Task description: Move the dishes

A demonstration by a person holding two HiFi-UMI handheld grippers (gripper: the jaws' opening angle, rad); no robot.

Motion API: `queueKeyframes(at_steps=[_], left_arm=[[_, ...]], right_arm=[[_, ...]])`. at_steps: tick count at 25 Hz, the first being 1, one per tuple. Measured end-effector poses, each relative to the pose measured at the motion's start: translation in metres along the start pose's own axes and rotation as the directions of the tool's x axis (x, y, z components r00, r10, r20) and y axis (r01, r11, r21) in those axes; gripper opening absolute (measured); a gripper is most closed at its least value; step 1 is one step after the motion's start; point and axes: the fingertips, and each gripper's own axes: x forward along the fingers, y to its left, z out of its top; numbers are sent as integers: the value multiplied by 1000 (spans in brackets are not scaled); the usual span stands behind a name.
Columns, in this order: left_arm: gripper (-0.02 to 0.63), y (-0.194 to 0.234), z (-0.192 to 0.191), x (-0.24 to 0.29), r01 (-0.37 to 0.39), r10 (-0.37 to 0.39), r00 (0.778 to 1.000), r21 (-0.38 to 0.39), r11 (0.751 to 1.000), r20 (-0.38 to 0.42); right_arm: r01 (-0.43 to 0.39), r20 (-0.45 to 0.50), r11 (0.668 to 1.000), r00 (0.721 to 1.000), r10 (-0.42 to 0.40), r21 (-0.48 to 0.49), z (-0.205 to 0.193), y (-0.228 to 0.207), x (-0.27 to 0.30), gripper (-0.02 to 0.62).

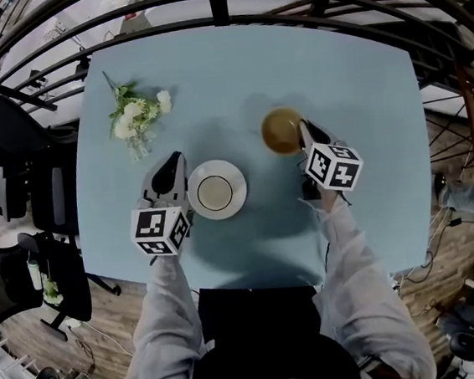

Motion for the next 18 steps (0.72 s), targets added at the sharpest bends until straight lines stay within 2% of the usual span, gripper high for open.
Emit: queueKeyframes(at_steps=[8, 18], left_arm=[[28, -17, -7, -37, 21, -21, 1000, -7, 1000, 13], [28, -42, -28, -81, 27, -27, 1000, -22, 999, 7]], right_arm=[[-1, 5, 999, 1000, 1, 38, -23, 11, -43, 29], [-9, -28, 994, 1000, 12, 107, -74, 27, -86, 28]])
